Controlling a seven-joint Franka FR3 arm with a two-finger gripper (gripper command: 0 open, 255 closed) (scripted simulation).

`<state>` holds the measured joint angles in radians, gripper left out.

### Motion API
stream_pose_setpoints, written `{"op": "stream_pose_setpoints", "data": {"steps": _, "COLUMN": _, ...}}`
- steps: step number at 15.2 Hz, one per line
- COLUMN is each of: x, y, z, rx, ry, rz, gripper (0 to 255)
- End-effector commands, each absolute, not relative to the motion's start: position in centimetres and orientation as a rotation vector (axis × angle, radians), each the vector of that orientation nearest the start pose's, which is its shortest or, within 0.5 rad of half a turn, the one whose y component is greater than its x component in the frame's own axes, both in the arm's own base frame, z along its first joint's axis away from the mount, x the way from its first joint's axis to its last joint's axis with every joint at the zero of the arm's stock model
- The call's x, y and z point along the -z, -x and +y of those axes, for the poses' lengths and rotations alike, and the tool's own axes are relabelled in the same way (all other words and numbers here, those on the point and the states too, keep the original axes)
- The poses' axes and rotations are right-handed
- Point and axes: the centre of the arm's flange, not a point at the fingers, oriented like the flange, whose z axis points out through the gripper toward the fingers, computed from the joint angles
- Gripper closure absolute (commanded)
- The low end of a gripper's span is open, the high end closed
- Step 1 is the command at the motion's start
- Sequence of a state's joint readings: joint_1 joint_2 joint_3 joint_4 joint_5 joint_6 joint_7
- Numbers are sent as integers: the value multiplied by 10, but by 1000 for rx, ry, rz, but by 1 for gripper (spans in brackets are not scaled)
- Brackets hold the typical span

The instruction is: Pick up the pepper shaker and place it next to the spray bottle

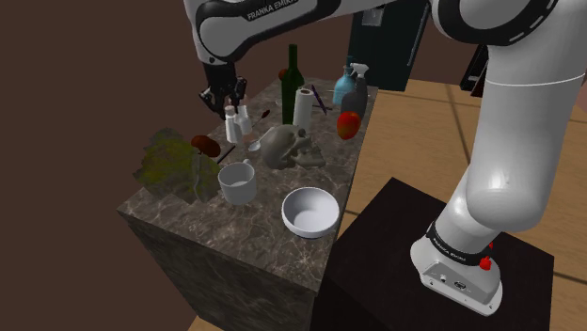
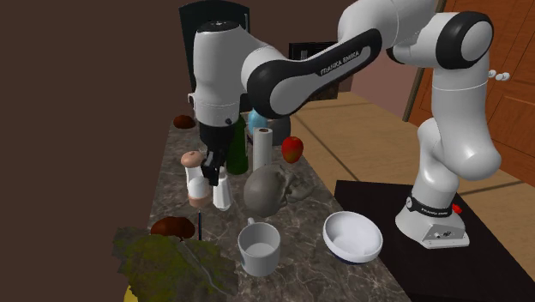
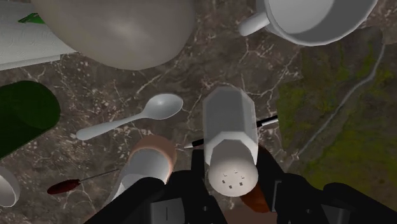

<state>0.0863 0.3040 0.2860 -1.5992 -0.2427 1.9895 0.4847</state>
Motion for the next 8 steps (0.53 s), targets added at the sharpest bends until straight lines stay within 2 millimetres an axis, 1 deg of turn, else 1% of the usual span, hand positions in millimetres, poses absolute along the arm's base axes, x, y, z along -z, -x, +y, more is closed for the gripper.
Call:
{"op": "stream_pose_setpoints", "data": {"steps": 1, "x": -482, "y": -627, "z": 207, "rx": 242, "ry": 3220, "rz": 66, "gripper": 255}}
{"op": "stream_pose_setpoints", "data": {"steps": 8, "x": -519, "y": -627, "z": 207, "rx": 242, "ry": 3220, "rz": 66, "gripper": 255}}
